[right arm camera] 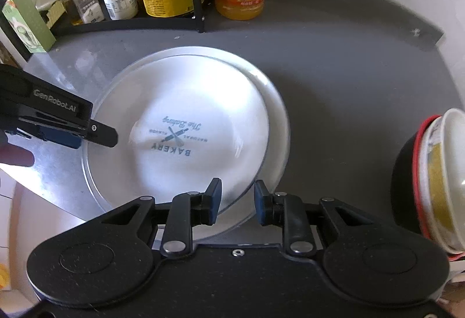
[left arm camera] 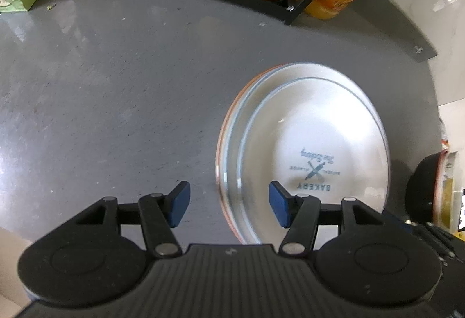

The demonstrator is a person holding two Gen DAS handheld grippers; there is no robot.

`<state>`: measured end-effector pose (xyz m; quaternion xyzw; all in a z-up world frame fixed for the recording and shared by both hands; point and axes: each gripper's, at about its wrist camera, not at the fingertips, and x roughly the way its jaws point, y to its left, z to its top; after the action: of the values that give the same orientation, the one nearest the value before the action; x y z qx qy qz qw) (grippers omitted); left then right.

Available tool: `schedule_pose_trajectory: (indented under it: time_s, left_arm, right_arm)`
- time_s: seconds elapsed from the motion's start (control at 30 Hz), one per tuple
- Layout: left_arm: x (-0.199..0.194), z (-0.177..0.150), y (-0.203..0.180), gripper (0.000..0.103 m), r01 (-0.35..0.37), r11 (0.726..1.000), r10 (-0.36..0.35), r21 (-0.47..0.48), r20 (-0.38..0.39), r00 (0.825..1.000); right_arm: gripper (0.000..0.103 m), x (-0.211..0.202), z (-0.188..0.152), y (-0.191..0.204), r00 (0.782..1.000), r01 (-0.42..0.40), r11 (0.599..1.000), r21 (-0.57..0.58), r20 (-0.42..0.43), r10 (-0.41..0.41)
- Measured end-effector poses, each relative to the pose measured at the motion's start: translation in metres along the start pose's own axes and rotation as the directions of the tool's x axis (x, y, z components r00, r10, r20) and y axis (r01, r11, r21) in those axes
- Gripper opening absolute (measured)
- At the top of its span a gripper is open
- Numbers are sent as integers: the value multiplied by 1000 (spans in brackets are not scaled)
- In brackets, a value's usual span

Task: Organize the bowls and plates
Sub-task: 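Withdraw both grippers and move them to the red bowl stack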

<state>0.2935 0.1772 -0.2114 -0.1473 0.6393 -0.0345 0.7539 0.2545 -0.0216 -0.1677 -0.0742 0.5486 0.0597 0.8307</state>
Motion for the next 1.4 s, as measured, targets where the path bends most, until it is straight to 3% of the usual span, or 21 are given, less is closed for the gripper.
schedule_pose_trajectory:
  time_s: [0.3,0.57,0.83,0.93,1.0,1.03,1.13,1.27,1.4]
  left_arm:
    - [4,-1,4,58,-16,1000,16,13,-5,1000]
    - [-10,0,-18,58,-37,995,33,89,52,998]
    - [-36,-2,-57,58,-11,995,-3,96,150,989]
    - [-44,-4,-82,58,-12,995,-7,97,201,980]
    - [-51,-8,-103,58,-23,994,-2,103,237,971]
    - [-54,-9,-114,60,-32,994,5,104,255,967]
    - [-59,-13,-142,86,-66,994,37,91,292,956]
    - [-67,-20,-182,96,-126,984,77,127,336,939]
    - [-73,-30,-210,102,-120,983,61,138,371,927]
  right_arm:
    - [25,-4,-10,-5,1000,10,1000,27,23,-11]
    - [28,-17,-20,-28,996,-23,996,89,83,16]
    - [54,-33,-13,-73,977,-99,987,127,199,73]
    - [68,-47,-11,-96,959,-138,983,118,265,103]
    - [87,-58,-10,-113,948,-151,982,116,298,111]
    - [91,-63,-10,-121,942,-155,981,117,317,111]
    - [99,-80,-11,-151,916,-186,976,111,379,131]
    - [103,-89,-11,-185,896,-215,971,104,418,153]
    - [103,-93,-14,-214,883,-234,966,106,439,166]
